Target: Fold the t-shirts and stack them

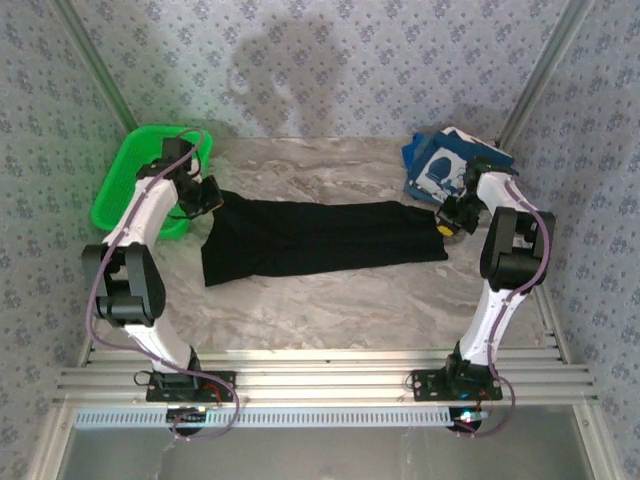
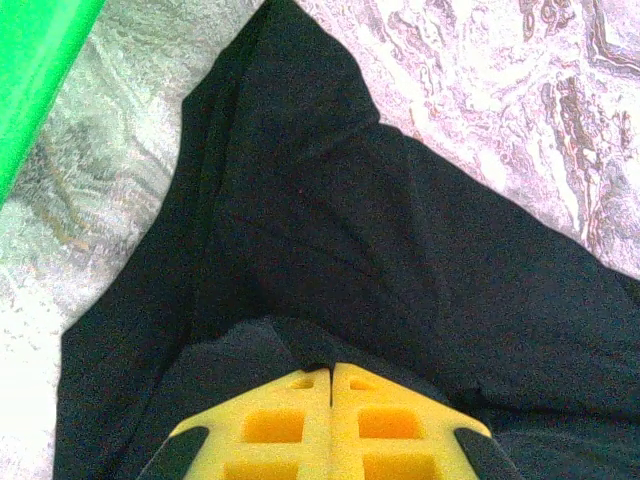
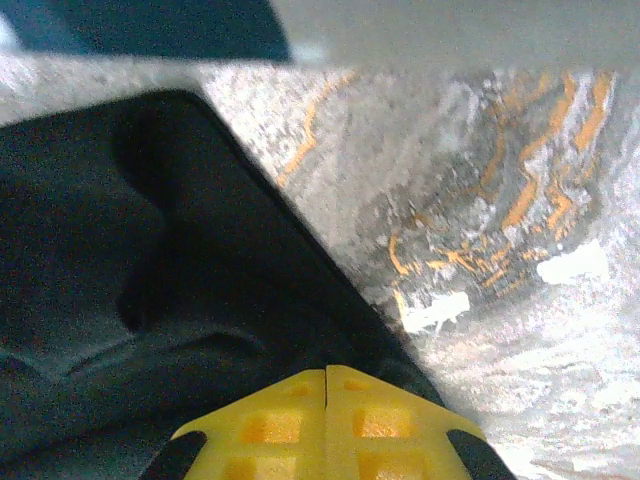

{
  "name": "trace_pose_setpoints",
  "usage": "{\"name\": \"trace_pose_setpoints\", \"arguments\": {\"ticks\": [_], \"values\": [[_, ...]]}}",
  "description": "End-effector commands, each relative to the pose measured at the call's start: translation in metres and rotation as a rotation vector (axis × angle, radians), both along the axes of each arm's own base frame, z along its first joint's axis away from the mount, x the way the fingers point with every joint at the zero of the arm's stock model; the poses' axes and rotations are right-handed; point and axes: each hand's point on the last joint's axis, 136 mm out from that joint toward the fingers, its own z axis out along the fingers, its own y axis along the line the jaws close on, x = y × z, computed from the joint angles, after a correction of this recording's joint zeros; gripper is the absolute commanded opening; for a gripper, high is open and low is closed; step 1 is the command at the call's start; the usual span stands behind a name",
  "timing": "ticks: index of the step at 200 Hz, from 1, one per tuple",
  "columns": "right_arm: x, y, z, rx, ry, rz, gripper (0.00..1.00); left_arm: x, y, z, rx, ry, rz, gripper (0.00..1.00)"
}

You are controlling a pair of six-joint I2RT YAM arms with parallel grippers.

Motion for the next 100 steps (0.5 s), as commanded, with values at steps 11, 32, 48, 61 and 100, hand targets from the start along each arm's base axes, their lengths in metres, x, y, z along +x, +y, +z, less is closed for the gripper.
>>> {"name": "trace_pose_setpoints", "arguments": {"ticks": [11, 32, 48, 61, 100], "values": [[0.019, 0.001, 0.003, 0.007, -0.031, 0.001, 0.24, 0.023, -0.001, 0.004, 0.008, -0.04, 0.0, 0.0], [0.039, 0.001, 0.022, 0.01, -0.15, -0.009, 0.38, 0.032, -0.002, 0.001, -0.007, -0.042, 0.019, 0.0], [0.042, 0.001, 0.041, 0.002, -0.207, -0.009, 0.47, 0.039, -0.004, 0.001, -0.029, -0.044, 0.032, 0.0], [0.038, 0.003, 0.051, 0.008, -0.231, -0.007, 0.52, 0.043, -0.004, 0.0, -0.036, -0.044, 0.049, 0.0], [0.016, 0.011, 0.077, 0.027, -0.32, 0.043, 0.58, 0.057, -0.005, -0.003, -0.067, -0.027, 0.092, 0.0]]}}
